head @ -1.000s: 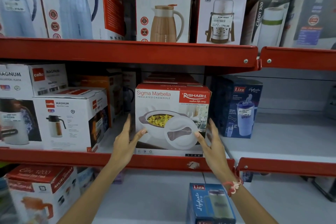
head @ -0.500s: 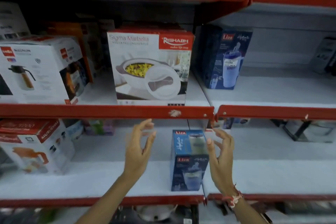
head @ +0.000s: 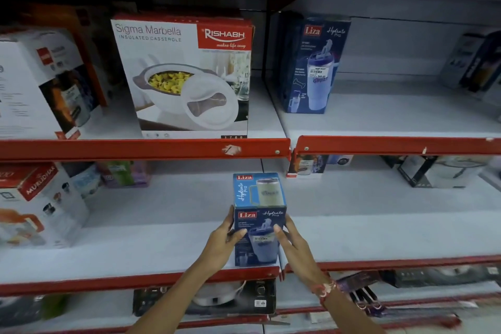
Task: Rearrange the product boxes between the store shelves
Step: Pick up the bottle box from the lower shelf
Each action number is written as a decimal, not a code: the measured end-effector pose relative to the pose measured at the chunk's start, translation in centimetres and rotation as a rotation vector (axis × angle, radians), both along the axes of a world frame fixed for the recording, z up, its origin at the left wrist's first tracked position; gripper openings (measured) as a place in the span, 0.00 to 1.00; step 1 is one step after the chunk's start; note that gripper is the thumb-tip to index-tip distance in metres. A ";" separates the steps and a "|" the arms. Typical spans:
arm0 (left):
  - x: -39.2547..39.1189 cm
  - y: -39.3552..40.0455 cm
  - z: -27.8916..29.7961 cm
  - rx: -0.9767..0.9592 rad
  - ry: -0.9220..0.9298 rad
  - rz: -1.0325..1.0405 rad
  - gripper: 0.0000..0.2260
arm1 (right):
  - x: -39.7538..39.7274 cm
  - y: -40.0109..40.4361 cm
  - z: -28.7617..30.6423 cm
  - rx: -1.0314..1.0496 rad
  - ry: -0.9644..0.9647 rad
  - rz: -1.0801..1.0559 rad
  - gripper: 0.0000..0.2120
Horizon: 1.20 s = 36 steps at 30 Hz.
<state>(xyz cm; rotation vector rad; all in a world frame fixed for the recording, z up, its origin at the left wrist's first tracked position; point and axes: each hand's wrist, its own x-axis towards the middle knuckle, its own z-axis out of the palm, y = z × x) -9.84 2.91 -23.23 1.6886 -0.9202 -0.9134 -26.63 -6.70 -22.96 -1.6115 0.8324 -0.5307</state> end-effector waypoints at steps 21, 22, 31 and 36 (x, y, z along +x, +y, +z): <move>-2.1 4.3 22.0 -0.419 -0.050 -0.069 0.27 | -4.5 0.8 18.4 -0.341 -0.405 -0.065 0.24; -2.0 4.1 23.0 -0.448 -0.061 -0.072 0.28 | -4.5 0.6 19.7 -0.342 -0.437 -0.072 0.24; -2.2 2.0 28.0 -0.638 -0.182 -0.026 0.26 | -4.2 -0.8 26.2 -0.373 -0.538 -0.122 0.25; -2.4 1.0 27.5 -0.638 -0.164 -0.049 0.25 | -4.3 -1.8 25.6 -0.389 -0.514 -0.128 0.25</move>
